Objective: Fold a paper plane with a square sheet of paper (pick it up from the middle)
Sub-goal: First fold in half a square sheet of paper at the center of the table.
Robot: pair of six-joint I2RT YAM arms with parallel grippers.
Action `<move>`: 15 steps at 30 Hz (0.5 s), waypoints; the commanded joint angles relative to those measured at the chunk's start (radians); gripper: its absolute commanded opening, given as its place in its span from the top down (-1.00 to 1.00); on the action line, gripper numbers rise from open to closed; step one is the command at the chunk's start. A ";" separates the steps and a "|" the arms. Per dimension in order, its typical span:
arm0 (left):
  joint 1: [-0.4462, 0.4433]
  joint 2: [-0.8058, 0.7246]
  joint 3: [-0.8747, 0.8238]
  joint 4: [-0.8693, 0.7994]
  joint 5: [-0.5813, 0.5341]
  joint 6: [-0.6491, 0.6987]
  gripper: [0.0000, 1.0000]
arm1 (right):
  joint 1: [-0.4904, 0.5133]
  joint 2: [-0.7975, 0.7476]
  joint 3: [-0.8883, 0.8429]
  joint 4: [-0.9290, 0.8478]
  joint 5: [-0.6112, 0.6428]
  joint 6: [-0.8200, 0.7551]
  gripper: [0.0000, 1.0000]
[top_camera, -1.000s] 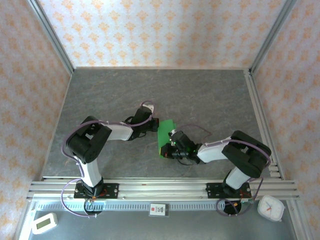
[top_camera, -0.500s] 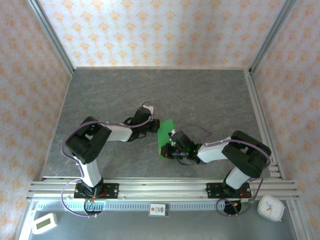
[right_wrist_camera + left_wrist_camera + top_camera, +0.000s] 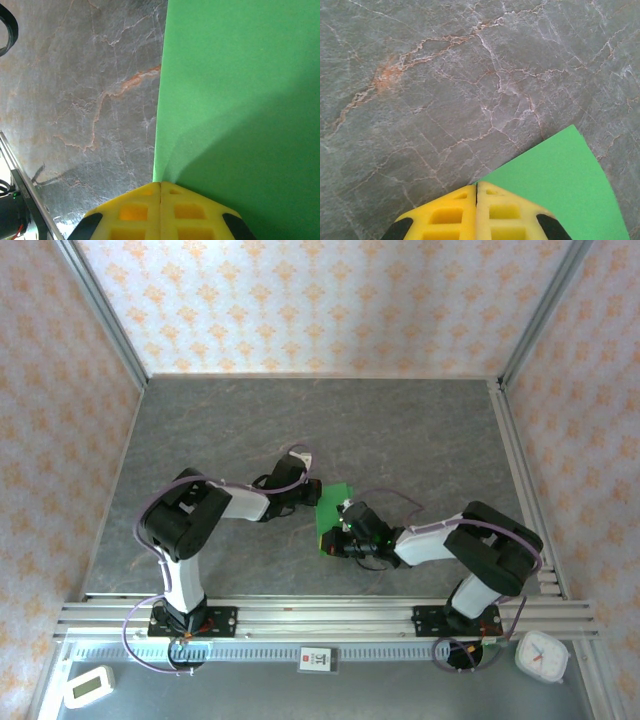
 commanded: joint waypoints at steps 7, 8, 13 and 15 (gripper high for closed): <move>-0.004 0.026 -0.012 -0.015 -0.044 0.031 1.00 | -0.124 -0.136 0.083 -0.164 -0.015 -0.091 1.00; -0.004 0.026 -0.012 -0.015 -0.045 0.030 1.00 | -0.136 -0.130 0.101 -0.170 -0.025 -0.099 1.00; -0.004 0.028 -0.014 -0.017 -0.047 0.032 1.00 | -0.157 -0.062 0.170 -0.136 -0.057 -0.104 1.00; -0.005 0.028 -0.014 -0.019 -0.048 0.031 1.00 | -0.158 -0.028 0.196 -0.119 -0.062 -0.100 1.00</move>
